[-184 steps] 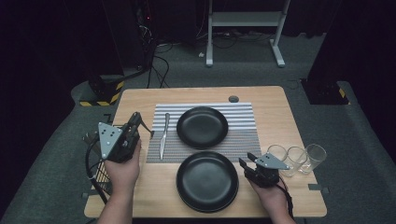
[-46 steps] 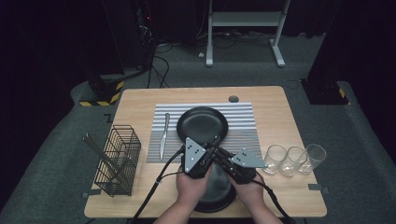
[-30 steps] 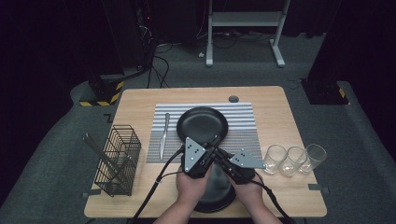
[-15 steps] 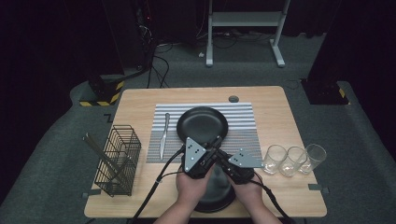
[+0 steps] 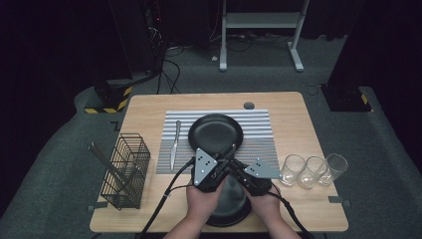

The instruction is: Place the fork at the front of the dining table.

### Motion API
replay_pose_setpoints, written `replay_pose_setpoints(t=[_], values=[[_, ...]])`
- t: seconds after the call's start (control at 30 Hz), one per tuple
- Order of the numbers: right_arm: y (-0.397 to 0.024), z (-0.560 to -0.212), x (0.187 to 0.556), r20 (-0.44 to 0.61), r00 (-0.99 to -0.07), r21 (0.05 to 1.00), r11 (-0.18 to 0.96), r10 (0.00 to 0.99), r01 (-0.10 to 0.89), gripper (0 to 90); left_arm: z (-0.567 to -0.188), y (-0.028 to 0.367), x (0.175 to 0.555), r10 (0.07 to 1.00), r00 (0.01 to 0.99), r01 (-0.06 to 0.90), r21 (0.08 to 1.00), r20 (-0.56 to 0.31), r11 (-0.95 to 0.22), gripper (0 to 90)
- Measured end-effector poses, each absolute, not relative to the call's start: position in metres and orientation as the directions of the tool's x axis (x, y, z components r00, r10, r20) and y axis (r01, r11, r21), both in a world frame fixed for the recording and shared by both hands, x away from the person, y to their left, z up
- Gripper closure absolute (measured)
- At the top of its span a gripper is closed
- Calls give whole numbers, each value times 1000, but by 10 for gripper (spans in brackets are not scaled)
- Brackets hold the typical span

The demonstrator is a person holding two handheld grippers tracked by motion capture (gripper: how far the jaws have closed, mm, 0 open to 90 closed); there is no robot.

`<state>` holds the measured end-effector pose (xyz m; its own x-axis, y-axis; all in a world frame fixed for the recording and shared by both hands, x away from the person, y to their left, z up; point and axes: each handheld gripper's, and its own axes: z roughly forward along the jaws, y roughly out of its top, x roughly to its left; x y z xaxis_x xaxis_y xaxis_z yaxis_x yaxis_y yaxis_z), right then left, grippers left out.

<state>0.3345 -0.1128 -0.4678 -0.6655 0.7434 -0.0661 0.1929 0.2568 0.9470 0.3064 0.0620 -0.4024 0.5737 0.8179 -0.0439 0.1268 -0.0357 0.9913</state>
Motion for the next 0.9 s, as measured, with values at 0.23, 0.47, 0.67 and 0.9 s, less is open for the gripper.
replay_pose_setpoints(t=[0.23,0.47,0.67,0.9], values=[[-115,-467,335,-62,-662,948,251,747,195,842,-404,66,305,822,568,126,991,-39,-40,788],[-117,-466,335,-58,-659,949,246,750,196,842,-408,74,305,833,552,133,990,-34,-48,788],[-118,-466,335,-56,-657,950,243,751,197,842,-412,83,306,846,532,145,988,-32,-53,788],[-118,-466,335,-56,-656,950,243,753,198,842,-417,96,307,862,506,156,986,-27,-61,788]])
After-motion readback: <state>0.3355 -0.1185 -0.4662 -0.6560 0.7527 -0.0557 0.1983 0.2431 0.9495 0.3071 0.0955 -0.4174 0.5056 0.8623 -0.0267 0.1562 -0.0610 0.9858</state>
